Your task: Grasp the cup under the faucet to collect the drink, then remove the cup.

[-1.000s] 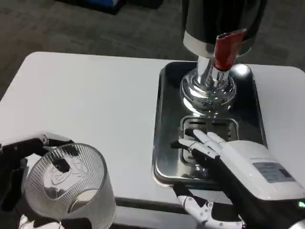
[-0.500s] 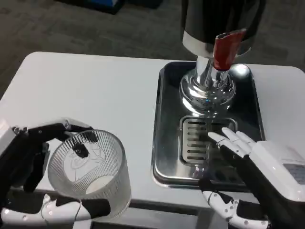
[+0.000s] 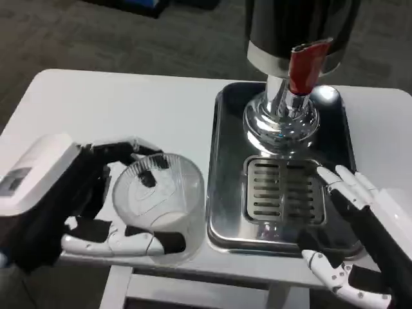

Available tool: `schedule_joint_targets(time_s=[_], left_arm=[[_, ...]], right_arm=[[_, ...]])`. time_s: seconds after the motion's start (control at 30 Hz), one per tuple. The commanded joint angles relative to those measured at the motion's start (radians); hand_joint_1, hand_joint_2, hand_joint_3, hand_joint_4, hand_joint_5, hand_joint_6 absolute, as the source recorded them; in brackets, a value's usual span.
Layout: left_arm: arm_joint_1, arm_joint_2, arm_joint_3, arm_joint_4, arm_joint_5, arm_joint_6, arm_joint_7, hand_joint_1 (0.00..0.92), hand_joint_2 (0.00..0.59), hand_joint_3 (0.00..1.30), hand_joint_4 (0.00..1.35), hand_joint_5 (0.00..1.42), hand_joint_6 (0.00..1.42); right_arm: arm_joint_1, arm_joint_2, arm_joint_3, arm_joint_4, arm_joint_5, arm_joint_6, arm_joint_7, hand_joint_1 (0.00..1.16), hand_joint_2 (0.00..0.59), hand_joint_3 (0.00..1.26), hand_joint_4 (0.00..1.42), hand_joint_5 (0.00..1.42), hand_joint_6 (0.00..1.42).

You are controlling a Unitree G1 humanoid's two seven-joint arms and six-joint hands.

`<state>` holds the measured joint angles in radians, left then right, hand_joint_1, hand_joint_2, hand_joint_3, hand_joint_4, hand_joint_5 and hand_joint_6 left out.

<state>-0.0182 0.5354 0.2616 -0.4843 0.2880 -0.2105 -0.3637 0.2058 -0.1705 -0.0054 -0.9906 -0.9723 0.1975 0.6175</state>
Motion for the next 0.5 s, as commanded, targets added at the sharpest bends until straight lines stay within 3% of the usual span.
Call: schedule_joint_targets(time_s=[0.03, 0.4, 0.5], left_arm=[[-0.102, -0.024, -0.075, 0.075, 0.055, 0.015, 0.057, 0.557, 0.0, 0.9, 1.1, 1.31, 1.42], [-0.27, -0.075, -0.231, 0.24, 0.154, 0.018, 0.122, 0.557, 0.0, 0.9, 1.1, 1.31, 1.42], [-0.299, -0.088, -0.261, 0.269, 0.171, 0.018, 0.131, 0.557, 0.0, 0.9, 1.1, 1.31, 1.42]], right_arm=[[0.029, -0.007, -0.035, -0.021, 0.007, 0.003, -0.009, 0.39, 0.477, 0.06, 0.0, 0.0, 0.08], [0.03, -0.01, -0.106, -0.018, 0.036, 0.014, -0.026, 0.37, 0.476, 0.05, 0.0, 0.0, 0.07], [0.039, -0.009, -0.12, 0.006, 0.038, 0.005, -0.059, 0.37, 0.476, 0.05, 0.0, 0.0, 0.07]])
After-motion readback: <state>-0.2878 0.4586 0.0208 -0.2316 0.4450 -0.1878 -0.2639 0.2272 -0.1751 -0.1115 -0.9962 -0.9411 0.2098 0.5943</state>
